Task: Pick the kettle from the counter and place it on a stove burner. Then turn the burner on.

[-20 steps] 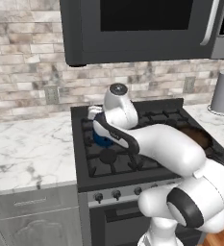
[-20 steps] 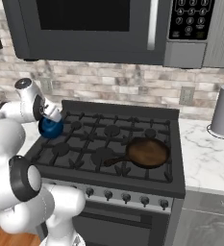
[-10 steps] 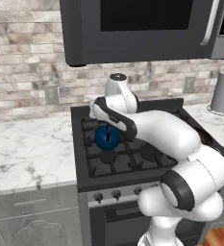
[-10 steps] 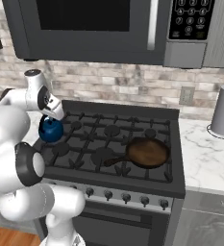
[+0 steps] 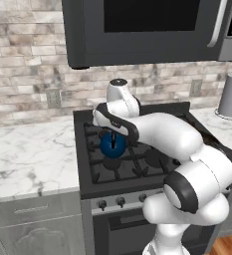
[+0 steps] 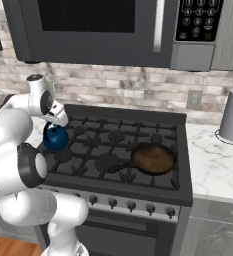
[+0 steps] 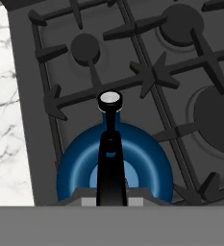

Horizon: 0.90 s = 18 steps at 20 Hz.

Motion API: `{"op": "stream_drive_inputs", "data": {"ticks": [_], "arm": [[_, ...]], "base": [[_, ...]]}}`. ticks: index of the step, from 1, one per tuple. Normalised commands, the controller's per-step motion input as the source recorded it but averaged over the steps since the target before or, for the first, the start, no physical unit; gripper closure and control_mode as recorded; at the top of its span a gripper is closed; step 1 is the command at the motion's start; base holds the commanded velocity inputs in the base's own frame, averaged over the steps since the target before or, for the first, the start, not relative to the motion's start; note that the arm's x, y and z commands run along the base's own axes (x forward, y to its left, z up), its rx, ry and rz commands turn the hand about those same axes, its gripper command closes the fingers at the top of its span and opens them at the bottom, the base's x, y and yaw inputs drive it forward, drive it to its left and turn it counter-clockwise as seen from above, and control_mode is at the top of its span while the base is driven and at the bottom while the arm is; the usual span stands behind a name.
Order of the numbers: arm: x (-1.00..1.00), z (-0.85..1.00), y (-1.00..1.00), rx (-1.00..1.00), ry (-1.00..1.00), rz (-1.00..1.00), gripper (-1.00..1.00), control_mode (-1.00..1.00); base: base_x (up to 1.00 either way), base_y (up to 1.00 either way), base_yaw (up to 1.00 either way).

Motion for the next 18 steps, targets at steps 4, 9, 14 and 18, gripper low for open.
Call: {"op": "stream_drive_inputs", "data": {"ticks": [4, 9, 14, 18], "arm": [[0.0, -0.18, 0.0, 0.0, 0.0, 0.0, 1.0, -1.0], [0.05, -0.17, 0.0, 0.0, 0.0, 0.0, 1.0, -1.0], [0.05, -0.17, 0.0, 0.0, 0.0, 0.0, 1.0, -1.0], [0.03, -0.17, 0.0, 0.0, 0.0, 0.0, 1.0, -1.0]], "base": [[0.0, 0.0, 0.0], [0.0, 0.0, 0.0], [0.0, 0.0, 0.0], [0.0, 0.0, 0.0]]}}
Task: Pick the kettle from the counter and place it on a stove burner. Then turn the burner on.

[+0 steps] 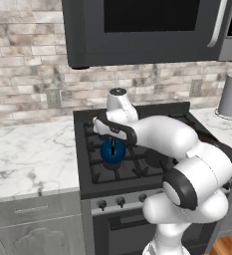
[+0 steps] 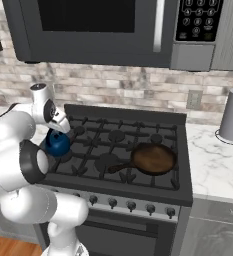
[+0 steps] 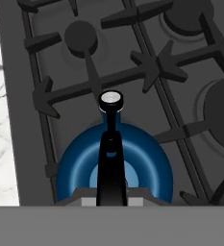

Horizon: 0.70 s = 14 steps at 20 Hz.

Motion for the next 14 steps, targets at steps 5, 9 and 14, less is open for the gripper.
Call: {"op": "stream_drive_inputs", "data": {"ticks": [5, 9, 14], "arm": [[0.03, -0.12, 0.0, 0.01, 0.0, 0.0, 1.0, -1.0], [0.01, -0.13, 0.0, 0.01, 0.0, 0.0, 1.0, -1.0], [0.0, -0.17, 0.0, 0.01, 0.01, 0.0, 1.0, -1.0]], "base": [[0.0, 0.0, 0.0], [0.0, 0.0, 0.0], [0.0, 0.0, 0.0]]}}
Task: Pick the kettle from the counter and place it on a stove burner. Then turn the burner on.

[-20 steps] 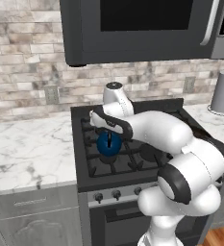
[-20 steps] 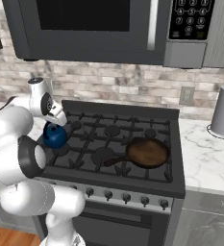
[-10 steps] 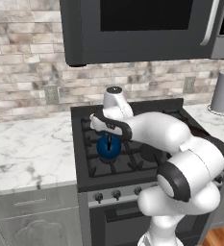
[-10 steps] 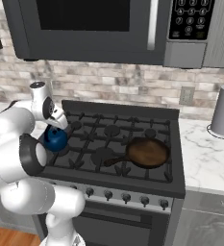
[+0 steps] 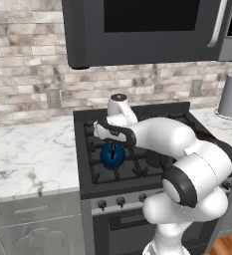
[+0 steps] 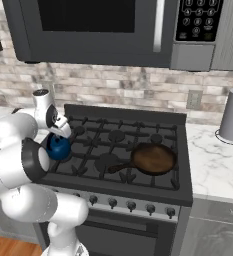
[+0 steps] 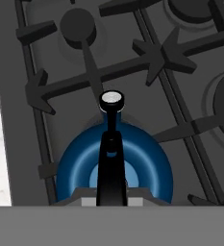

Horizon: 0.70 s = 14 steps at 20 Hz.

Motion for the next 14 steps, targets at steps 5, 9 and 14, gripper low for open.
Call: {"op": "stream_drive_inputs", "data": {"ticks": [5, 9, 14], "arm": [[0.02, -0.1, 0.0, 0.0, 0.01, 0.0, 1.0, -1.0], [0.13, 0.0, -0.06, 0.0, 0.0, 0.0, 1.0, -1.0], [0.08, 0.0, -0.03, 0.0, 0.0, 0.0, 1.0, -1.0]], "base": [[0.0, 0.0, 0.0], [0.0, 0.0, 0.0], [0.0, 0.0, 0.0]]}}
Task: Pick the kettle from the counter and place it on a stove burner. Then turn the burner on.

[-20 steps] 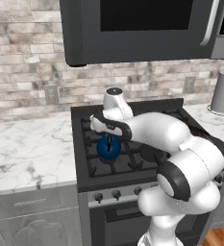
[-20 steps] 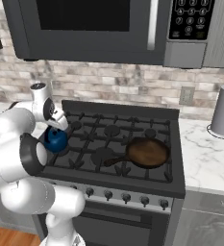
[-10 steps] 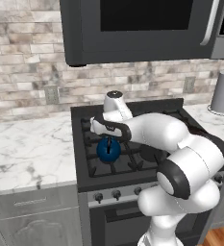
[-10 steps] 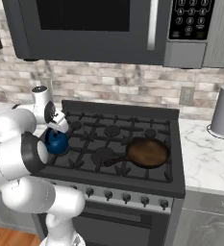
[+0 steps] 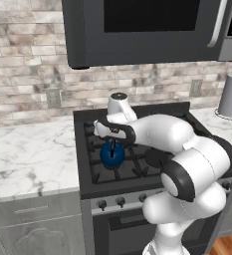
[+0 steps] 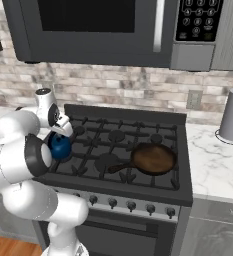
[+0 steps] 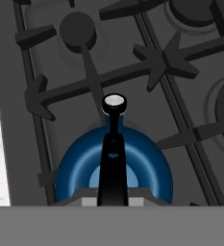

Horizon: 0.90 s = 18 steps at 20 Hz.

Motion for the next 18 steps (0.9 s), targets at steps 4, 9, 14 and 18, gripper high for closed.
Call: {"op": "stream_drive_inputs", "data": {"ticks": [4, 9, 14, 18], "arm": [[0.0, 0.0, 0.0, 0.0, 0.0, 0.0, 1.0, -1.0], [0.0, 0.0, 0.0, 0.0, 0.0, 0.0, -1.0, -1.0], [0.0, 0.0, 0.0, 0.0, 0.0, 0.0, -1.0, -1.0], [0.0, 0.03, 0.0, 0.0, -0.03, 0.0, -1.0, -1.0]], "base": [[0.0, 0.0, 0.0], [0.0, 0.0, 0.0], [0.0, 0.0, 0.0], [0.0, 0.0, 0.0]]}}
